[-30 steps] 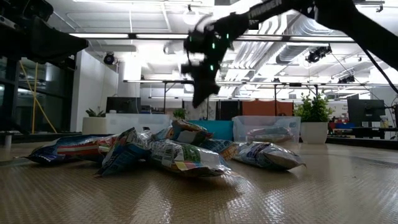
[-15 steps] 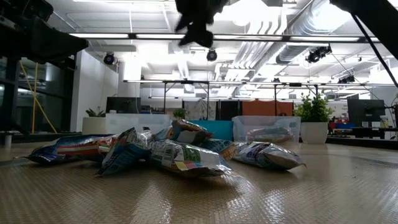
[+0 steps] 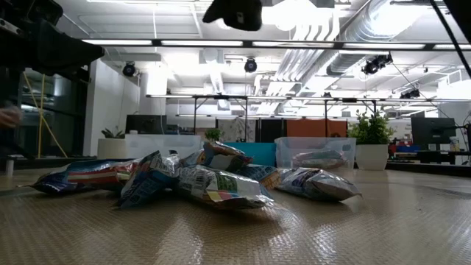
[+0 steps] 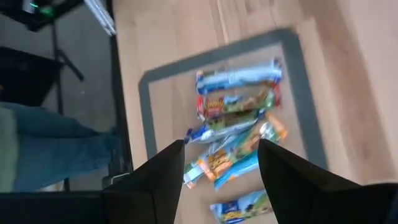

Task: Pick and place Granola Bars by type
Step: Put the yellow granola bar into the blue bin

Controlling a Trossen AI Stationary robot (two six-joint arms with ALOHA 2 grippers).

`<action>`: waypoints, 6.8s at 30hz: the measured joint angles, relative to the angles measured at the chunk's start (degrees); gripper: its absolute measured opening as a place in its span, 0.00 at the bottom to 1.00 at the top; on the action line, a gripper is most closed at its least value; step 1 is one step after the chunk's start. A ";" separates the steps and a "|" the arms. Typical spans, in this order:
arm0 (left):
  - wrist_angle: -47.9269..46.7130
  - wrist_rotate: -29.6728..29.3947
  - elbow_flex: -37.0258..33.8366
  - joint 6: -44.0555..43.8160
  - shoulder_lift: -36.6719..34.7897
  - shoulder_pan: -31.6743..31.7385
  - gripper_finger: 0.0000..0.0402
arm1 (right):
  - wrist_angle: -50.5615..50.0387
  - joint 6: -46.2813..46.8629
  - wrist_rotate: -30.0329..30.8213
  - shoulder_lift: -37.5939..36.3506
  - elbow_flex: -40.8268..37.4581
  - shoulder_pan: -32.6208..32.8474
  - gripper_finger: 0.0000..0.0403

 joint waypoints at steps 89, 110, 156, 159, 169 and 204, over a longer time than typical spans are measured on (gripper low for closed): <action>0.01 0.00 0.00 0.00 0.00 0.00 0.00 | 27.59 36.05 11.29 5.99 -27.45 8.73 0.24; 0.01 0.00 -0.02 0.00 0.01 0.02 0.00 | 29.74 35.49 11.24 0.55 -27.34 8.73 0.14; -0.02 0.00 0.00 0.00 0.02 0.00 0.00 | 47.09 -35.28 25.10 -19.50 -27.36 -29.18 0.14; -0.02 0.00 -0.02 0.00 0.02 0.00 0.00 | 46.36 -39.25 20.93 -19.17 -27.36 -34.23 0.14; -0.01 0.00 0.00 0.00 0.02 0.01 0.00 | 44.93 -53.34 5.98 -12.82 -27.36 -44.86 0.14; -0.02 0.00 0.00 0.00 0.02 0.01 0.00 | 25.15 -85.40 14.23 -0.35 -27.36 -37.74 0.14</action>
